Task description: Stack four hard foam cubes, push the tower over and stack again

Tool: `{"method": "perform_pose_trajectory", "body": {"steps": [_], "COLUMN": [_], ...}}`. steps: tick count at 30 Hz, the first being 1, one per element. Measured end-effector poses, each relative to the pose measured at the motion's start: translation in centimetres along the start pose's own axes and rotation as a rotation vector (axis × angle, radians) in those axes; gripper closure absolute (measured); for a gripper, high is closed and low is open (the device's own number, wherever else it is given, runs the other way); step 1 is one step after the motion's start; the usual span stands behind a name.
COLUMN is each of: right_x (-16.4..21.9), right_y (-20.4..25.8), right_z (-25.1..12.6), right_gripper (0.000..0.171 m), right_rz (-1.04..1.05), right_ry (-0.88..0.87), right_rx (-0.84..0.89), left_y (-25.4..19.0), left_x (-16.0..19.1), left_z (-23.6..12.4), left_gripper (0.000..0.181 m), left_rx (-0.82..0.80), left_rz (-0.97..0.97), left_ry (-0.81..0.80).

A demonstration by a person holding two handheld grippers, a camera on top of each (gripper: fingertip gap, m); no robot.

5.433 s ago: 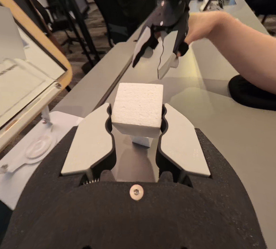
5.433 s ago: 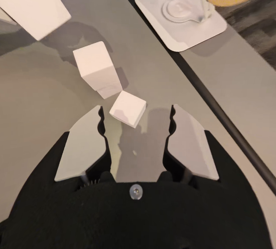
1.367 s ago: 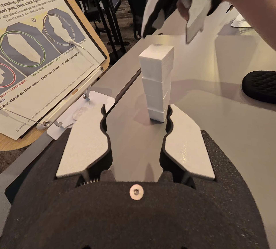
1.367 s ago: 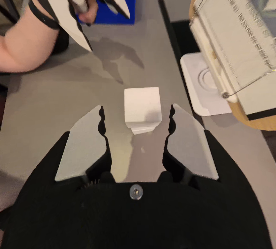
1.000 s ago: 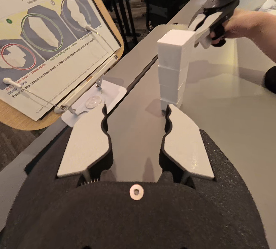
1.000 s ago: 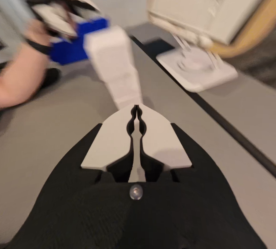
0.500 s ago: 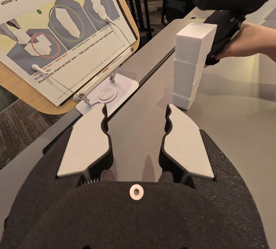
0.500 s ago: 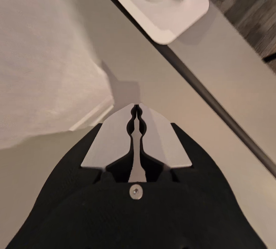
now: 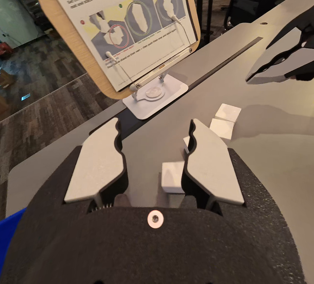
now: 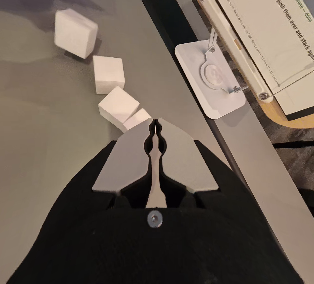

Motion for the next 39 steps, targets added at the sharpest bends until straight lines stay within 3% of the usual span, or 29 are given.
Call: {"method": "perform_pose_trajectory", "body": {"steps": [3,9,14,19,22,29,34,39], "right_x": [0.5,3.6,5.1,6.1,6.5,6.8,6.0,6.3], "right_y": [-0.5,-2.7,-3.7,-3.5,-3.6,-3.4,-1.8,-0.5], "right_z": [-0.4,0.5,0.9,1.1,1.1,1.8,3.5,5.8], "right_gripper": [0.170,0.132,0.128,0.125,0.125,0.124,0.089,0.083], "right_rz": [0.029,0.107,0.151,0.123,0.144,0.203,0.104,0.051], "right_ry": [-0.042,-0.072,-0.102,-0.128,-0.162,-0.232,-0.398,-0.376], "right_rx": [-0.067,-0.146,-0.179,-0.243,-0.286,-0.362,-0.419,-0.451], "left_y": [0.1,-0.2,-1.9,-2.7,-3.4,-2.6,-2.4,-2.4], "left_x": [0.0,3.2,6.7,11.0,13.3,16.4,17.4,18.6], "left_z": [-1.9,-3.8,-1.8,0.1,1.4,3.4,4.5,5.2], "left_gripper": [0.105,0.106,0.100,0.094,0.087,0.080,0.079,0.087], "left_rx": [-0.030,-0.166,-0.224,-0.242,-0.121,-0.219,-0.180,-0.129], "left_rz": [0.001,-0.023,-0.323,-0.202,-0.221,-0.145,-0.197,-0.242], "left_ry": [0.018,0.213,0.229,0.152,0.222,0.320,0.340,0.381]}}
Point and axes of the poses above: each gripper's, where its closed fingertips meet, z out along the fingers, x out of its underside, y = z × x across the jaws, the point moved 4 cm from there along -z, back along the fingers, and after that the axes turned 3 degrees about -x, right-handed, at the moved point
